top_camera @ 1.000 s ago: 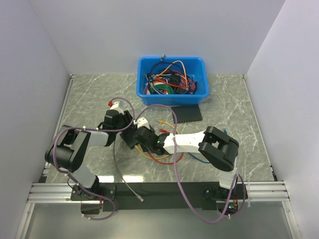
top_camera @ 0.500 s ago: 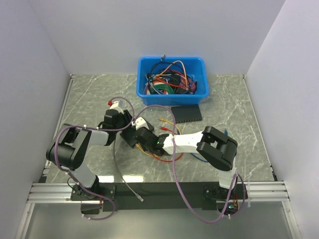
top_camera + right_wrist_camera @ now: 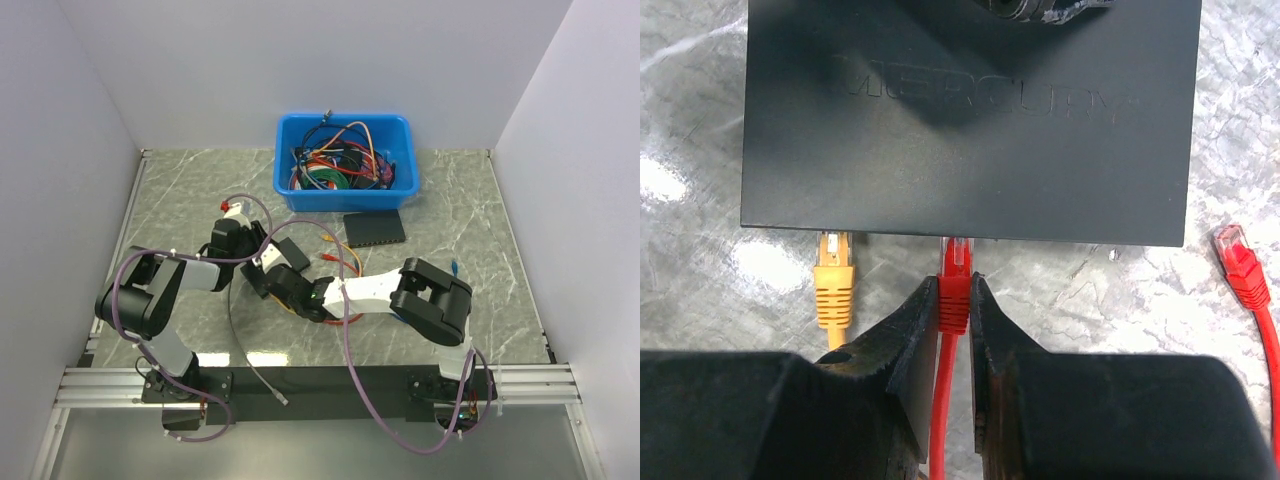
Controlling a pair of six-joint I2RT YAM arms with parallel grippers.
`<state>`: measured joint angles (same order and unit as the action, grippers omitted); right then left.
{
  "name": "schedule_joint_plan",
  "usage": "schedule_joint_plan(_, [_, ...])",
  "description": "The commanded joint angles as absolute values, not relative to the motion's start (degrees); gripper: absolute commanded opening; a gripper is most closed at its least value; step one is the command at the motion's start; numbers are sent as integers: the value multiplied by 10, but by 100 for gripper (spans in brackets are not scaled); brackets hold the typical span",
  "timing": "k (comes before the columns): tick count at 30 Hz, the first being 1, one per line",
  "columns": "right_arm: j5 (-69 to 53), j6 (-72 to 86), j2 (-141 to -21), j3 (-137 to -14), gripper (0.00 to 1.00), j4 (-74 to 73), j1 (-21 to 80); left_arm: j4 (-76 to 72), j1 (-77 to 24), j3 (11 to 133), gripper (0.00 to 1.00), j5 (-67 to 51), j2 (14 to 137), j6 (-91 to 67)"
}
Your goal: Insert the plug into the switch port
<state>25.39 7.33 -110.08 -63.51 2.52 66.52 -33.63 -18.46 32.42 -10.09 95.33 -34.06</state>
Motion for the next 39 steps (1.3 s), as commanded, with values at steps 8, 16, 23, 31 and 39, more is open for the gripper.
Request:
schedule_joint_plan(8, [285,68,-1098,-659,0,160,670,-282,-213,304,46,-160,964,-352])
schedule_joint_plan(16, [290,75,-1099,-634,0,187,667,-285,-225,283,46,-166,965,-370])
schedule_joint_plan(23, [245,80,-1098,-618,0,240,649,-283,-257,271,47,-175,969,-380])
schedule_joint_plan(31, [250,62,-1100,-653,0,246,632,-306,-300,235,47,-157,967,-394])
schedule_joint_plan(39, [217,69,-1115,-736,0,221,599,-352,-334,216,46,-151,1017,-415])
